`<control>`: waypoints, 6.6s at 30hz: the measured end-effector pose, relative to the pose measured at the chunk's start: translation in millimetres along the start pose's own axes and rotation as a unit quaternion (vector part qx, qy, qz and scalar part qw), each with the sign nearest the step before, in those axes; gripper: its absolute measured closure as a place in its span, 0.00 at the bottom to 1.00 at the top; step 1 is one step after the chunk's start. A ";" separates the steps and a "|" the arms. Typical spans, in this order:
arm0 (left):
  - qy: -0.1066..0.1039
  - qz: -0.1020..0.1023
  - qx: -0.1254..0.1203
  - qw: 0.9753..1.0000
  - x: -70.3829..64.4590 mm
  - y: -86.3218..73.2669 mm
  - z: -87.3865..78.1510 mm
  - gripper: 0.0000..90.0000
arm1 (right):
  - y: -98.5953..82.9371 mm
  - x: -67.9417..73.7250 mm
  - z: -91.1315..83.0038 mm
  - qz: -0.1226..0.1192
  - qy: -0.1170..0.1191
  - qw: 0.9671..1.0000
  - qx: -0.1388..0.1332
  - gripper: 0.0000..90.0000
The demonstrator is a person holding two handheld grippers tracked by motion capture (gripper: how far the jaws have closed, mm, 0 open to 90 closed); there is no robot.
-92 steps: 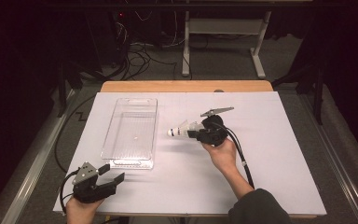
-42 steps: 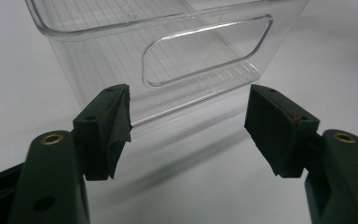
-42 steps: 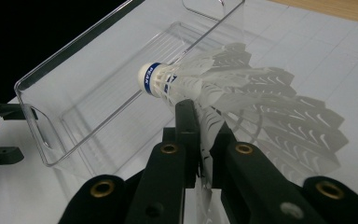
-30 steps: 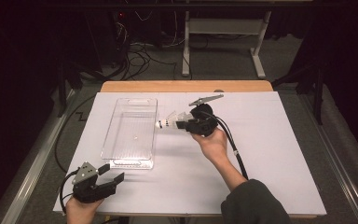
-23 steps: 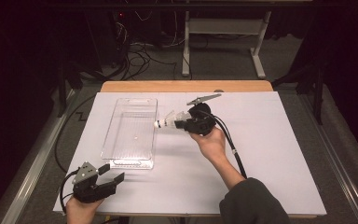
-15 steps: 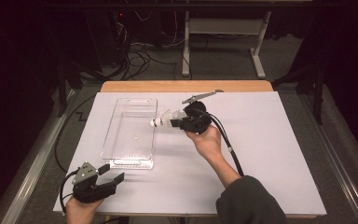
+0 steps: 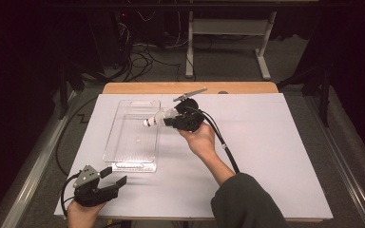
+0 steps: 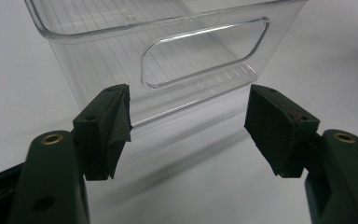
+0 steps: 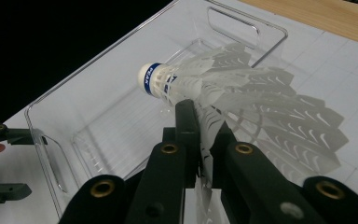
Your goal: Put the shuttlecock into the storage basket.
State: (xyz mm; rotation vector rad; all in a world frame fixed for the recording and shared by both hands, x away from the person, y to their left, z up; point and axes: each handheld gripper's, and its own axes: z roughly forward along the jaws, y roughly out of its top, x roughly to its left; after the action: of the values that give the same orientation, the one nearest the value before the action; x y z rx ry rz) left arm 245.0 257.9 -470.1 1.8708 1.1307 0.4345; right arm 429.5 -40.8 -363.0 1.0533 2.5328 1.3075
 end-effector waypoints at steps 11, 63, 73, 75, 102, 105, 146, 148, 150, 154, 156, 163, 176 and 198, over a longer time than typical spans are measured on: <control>0.001 0.003 0.002 1.000 -0.1 0.4 -0.4 0.36 | 6.5 5.2 13.0 0.000 -0.001 1.000 0.008 0.99; -0.007 -0.007 -0.007 1.000 3.7 0.5 -3.3 0.36 | 40.6 18.4 96.5 -0.003 -0.022 0.998 0.057 0.99; -0.008 -0.009 -0.011 1.000 4.9 1.0 -4.6 0.36 | 44.9 23.6 117.9 -0.008 -0.034 0.997 0.075 0.99; -0.008 -0.010 -0.010 1.000 5.0 1.0 -4.4 0.36 | 45.0 24.9 120.5 -0.003 -0.035 0.996 0.078 0.99; -0.010 -0.007 -0.016 1.000 5.0 2.1 -6.3 0.36 | 44.9 28.1 146.0 -0.006 -0.055 0.992 0.109 0.98; -0.011 -0.006 -0.016 1.000 5.1 2.3 -6.3 0.36 | 44.8 28.7 146.2 -0.006 -0.057 0.992 0.110 0.98; -0.011 -0.007 -0.017 1.000 6.0 2.6 -5.8 0.36 | 48.5 24.9 134.9 -0.005 -0.047 0.987 0.153 0.81; -0.011 -0.008 -0.017 1.000 6.1 2.5 -5.9 0.36 | 48.8 24.2 133.5 -0.006 -0.045 0.987 0.154 0.81; -0.011 -0.008 -0.017 1.000 6.2 2.5 -5.8 0.36 | 48.8 24.5 132.6 -0.004 -0.046 0.987 0.157 0.81; -0.011 -0.008 -0.018 1.000 6.4 2.5 -6.1 0.36 | 48.8 24.7 129.7 0.000 -0.044 0.986 0.158 0.81; -0.011 -0.009 -0.018 1.000 6.5 2.5 -6.0 0.36 | 48.7 24.7 128.2 0.000 -0.043 0.987 0.158 0.83; -0.011 -0.008 -0.018 1.000 6.3 2.5 -5.9 0.36 | 46.4 23.1 125.4 0.002 -0.038 0.986 0.163 0.92; -0.011 -0.008 -0.016 1.000 6.3 2.5 -5.7 0.36 | 44.5 22.0 128.5 -0.001 -0.029 0.987 0.158 0.96; -0.011 -0.008 -0.016 1.000 6.5 2.5 -5.4 0.36 | 46.1 19.4 112.8 -0.004 -0.041 0.984 0.176 0.96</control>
State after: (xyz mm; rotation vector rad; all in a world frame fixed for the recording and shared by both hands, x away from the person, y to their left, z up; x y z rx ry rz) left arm 246.2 265.7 -465.9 1.8322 1.1180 0.4199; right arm 482.6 65.9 -394.8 1.1242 2.7624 0.8100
